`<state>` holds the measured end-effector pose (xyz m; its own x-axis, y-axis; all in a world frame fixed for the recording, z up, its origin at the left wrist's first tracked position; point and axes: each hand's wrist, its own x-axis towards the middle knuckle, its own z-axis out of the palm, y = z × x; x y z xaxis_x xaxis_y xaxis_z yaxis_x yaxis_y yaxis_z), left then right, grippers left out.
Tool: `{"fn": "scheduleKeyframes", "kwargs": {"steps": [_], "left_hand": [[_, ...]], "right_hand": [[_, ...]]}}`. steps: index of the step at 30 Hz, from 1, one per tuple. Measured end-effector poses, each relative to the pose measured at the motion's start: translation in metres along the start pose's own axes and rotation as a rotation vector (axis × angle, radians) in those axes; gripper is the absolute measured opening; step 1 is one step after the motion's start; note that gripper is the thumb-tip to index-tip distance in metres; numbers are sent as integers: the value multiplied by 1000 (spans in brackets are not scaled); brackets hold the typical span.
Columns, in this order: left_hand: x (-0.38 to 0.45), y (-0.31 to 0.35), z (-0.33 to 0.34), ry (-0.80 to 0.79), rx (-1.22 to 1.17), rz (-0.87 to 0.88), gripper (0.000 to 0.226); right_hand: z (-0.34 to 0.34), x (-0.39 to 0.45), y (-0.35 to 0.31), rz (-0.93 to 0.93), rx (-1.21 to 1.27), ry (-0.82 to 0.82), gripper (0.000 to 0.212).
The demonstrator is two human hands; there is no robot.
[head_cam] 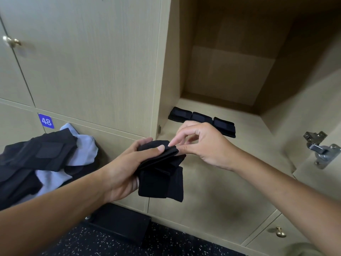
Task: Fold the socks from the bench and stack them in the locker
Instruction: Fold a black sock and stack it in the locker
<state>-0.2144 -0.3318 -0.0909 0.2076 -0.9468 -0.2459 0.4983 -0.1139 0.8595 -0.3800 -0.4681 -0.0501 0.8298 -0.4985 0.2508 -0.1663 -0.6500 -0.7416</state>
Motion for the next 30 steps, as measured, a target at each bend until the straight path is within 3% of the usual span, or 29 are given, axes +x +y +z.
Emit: {"fn": "scheduleKeyframes", "kwargs": {"steps": [4, 8, 13, 19, 24, 30], "left_hand": [[-4, 4, 3, -72, -27, -100, 55], [-8, 8, 3, -38, -20, -86, 53], [-8, 8, 2, 11, 11, -105, 60], [-6, 6, 4, 73, 116, -109, 56], [-8, 7, 8, -4, 141, -84, 50], [-9, 5, 2, -53, 280, -54, 43]], "right_hand": [[0, 3, -3, -20, 30, 100, 5], [-2, 7, -2, 86, 81, 234, 3], [-5, 6, -1, 172, 230, 364, 14], [-6, 6, -5, 139, 51, 515, 13], [-3, 3, -7, 238, -40, 326, 20], [0, 0, -8, 229, -26, 73, 20]]}}
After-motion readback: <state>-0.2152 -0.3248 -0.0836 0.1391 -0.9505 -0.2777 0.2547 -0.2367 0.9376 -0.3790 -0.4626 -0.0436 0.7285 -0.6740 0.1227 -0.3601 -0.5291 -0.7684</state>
